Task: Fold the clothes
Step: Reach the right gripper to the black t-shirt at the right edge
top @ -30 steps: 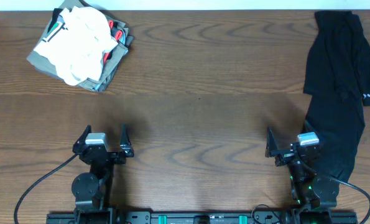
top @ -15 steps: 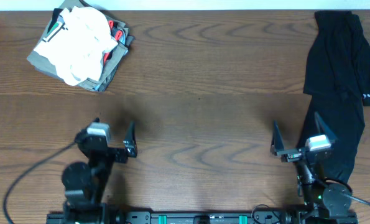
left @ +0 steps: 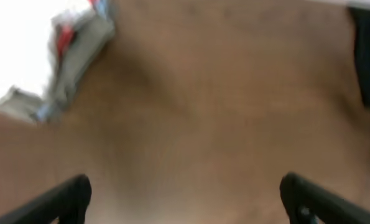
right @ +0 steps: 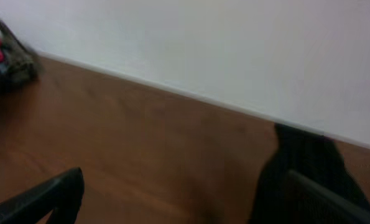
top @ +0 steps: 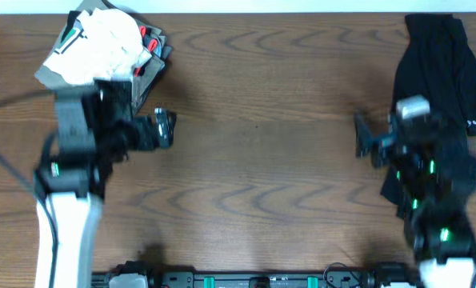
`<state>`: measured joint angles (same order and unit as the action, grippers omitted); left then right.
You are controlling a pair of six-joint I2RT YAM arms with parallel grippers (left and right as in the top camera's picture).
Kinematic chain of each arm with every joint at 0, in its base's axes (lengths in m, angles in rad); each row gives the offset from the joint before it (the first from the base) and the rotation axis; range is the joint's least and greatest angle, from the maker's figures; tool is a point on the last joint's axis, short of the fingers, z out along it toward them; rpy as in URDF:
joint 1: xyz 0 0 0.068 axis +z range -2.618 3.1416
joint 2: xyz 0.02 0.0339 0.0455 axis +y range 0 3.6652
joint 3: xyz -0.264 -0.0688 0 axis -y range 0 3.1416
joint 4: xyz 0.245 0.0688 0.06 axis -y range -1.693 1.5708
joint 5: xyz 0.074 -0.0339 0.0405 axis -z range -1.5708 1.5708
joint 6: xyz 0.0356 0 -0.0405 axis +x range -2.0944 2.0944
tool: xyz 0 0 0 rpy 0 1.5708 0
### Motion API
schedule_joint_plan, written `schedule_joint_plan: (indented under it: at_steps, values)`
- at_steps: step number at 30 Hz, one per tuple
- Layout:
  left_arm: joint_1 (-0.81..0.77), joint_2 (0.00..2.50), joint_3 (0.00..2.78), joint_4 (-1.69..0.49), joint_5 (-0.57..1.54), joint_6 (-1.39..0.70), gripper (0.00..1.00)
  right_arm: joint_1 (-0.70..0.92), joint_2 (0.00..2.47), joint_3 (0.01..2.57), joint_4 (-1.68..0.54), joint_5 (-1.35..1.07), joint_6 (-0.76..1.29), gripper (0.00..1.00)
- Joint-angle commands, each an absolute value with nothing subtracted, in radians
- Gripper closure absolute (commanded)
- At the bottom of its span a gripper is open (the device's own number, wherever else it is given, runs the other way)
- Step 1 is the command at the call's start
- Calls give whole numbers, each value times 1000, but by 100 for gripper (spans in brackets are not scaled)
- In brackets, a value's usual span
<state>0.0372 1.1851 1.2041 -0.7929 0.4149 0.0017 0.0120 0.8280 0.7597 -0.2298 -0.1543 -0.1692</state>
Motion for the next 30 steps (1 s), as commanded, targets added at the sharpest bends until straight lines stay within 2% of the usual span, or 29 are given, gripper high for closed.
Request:
schedule_joint_plan:
  at_steps: [1,8,15,19,26,30]
  values:
    - [33,1318,1357,-896,488,40,2,-22,1010,953,-307,-112,-205,1]
    - [33,1451,1416,-937,494,39,2,-72,1413,1324,-553,-143,-221,1]
    - [31,1484,1416,-918,498,40,2,-83,1598,1346,-503,-86,-198,1]
    - [-10,1504,1416,-896,508,51,2,-126,1700,1346,-459,-22,-154,19]
    - [-159,1555,1416,-865,410,86,2,-218,1839,1346,-467,-26,-28,23]
    - [-216,1583,1416,-841,399,86,2,-250,1892,1346,-476,-23,-23,28]
